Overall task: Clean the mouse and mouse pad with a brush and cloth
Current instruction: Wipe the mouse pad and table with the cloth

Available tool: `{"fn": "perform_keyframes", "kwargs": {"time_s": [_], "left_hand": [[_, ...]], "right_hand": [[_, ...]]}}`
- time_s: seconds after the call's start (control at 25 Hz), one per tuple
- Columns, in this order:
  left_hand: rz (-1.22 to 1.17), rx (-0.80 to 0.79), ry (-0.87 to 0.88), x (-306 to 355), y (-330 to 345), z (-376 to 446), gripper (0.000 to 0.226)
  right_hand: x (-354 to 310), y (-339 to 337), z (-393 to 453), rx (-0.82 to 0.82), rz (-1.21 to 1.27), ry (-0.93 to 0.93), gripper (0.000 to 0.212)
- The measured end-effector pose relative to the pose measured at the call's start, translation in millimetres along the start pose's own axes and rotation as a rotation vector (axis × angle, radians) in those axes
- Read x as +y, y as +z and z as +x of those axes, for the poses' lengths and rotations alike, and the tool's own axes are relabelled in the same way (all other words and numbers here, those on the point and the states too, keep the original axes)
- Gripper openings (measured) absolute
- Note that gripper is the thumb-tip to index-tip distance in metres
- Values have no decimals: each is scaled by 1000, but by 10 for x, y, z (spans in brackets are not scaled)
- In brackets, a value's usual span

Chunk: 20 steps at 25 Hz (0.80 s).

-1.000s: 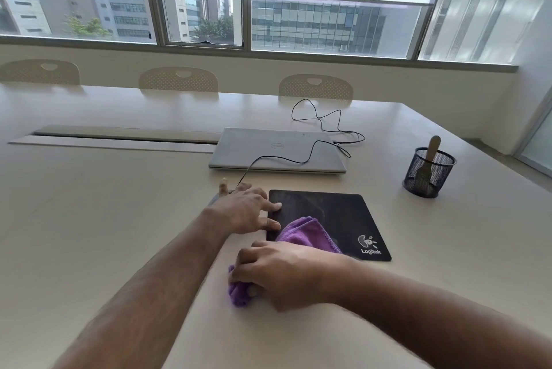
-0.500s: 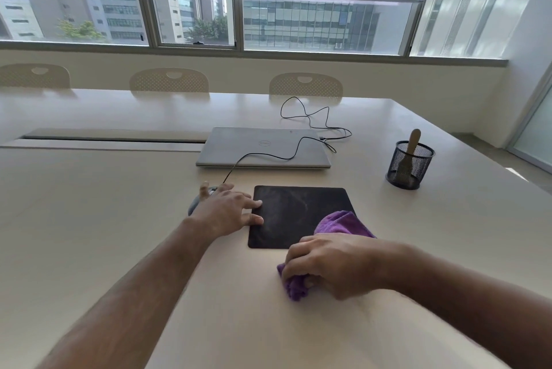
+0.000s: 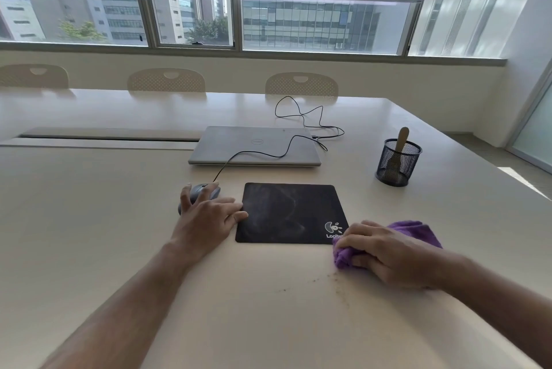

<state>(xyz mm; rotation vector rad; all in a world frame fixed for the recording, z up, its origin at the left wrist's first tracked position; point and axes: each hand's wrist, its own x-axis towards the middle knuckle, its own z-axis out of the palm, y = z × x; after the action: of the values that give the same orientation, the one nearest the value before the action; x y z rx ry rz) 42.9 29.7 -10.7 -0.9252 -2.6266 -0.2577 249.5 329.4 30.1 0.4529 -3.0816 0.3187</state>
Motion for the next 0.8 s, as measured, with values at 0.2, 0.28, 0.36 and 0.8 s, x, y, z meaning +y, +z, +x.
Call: {"fn": "perform_keyframes", "kwargs": {"time_s": [0.2, 0.28, 0.36, 0.8], "left_hand": [[-77, 154, -42, -19, 75, -40, 19], [-87, 176, -50, -27, 96, -38, 19], [-95, 183, -42, -31, 113, -38, 24], [-82, -36, -91, 61, 0, -134, 45]], "right_hand": [[91, 261, -224, 383, 239, 347, 21], [33, 324, -172, 427, 304, 452, 19], [-65, 358, -100, 416, 364, 471, 20], [-822, 481, 211, 392, 408, 393, 23]]}}
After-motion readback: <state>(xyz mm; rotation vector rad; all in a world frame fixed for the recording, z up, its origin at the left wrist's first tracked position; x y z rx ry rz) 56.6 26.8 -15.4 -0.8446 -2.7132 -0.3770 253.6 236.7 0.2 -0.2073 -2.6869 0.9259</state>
